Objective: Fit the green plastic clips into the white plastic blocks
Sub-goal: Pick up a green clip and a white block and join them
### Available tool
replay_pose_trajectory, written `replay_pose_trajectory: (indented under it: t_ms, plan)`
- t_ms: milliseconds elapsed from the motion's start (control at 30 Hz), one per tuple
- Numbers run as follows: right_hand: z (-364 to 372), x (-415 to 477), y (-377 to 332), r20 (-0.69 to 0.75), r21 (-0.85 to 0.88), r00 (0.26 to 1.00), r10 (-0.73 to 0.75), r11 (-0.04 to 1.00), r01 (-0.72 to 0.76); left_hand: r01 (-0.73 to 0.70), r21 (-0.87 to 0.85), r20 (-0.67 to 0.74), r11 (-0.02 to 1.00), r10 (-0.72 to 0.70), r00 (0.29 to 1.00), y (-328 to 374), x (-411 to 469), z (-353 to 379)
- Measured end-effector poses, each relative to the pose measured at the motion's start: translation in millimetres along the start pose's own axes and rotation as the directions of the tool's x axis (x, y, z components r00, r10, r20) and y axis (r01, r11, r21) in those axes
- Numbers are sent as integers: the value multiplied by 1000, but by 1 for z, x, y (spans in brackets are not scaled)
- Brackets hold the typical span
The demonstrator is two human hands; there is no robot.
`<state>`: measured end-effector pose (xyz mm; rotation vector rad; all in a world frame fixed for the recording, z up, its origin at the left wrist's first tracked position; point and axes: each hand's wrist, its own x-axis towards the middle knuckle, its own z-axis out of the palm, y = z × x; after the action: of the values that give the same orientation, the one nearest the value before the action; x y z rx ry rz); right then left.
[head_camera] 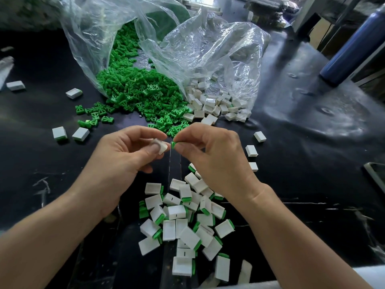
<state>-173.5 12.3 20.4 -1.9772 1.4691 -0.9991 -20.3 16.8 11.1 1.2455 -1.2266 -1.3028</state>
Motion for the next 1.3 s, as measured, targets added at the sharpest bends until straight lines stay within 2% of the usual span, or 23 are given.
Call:
replay_pose_trajectory:
  t_ms: [300, 433, 800, 933, 1033, 1167, 1300]
  plan:
    - [1, 1, 1, 8, 80, 999, 35, 996, -35, 53, -206, 34, 977, -47, 998, 1, 0, 1]
    - [2, 0, 0, 37, 92, 999, 31, 995, -34, 52, -183, 73, 982, -39, 997, 2, -1, 1]
    - [2, -2, -3, 78, 91, 997, 23, 995, -31, 21, -116, 66, 993, -13, 998, 5, -2, 1]
    - [1, -1, -2, 151, 73, 985, 86, 992, -98, 10, -108, 69, 994, -2, 998, 6, -3, 0]
    - [1, -2, -2, 208, 51, 975, 84, 994, -96, 31, -116, 66, 993, -24, 998, 5, -3, 1]
    - [1, -2, -3, 210, 56, 976, 58, 996, -71, 108, -95, 101, 990, -98, 990, 5, -4, 0]
    - [-4, 0, -3, 234, 55, 971, 40, 997, -54, 78, -59, 123, 995, -71, 990, 7, -5, -2]
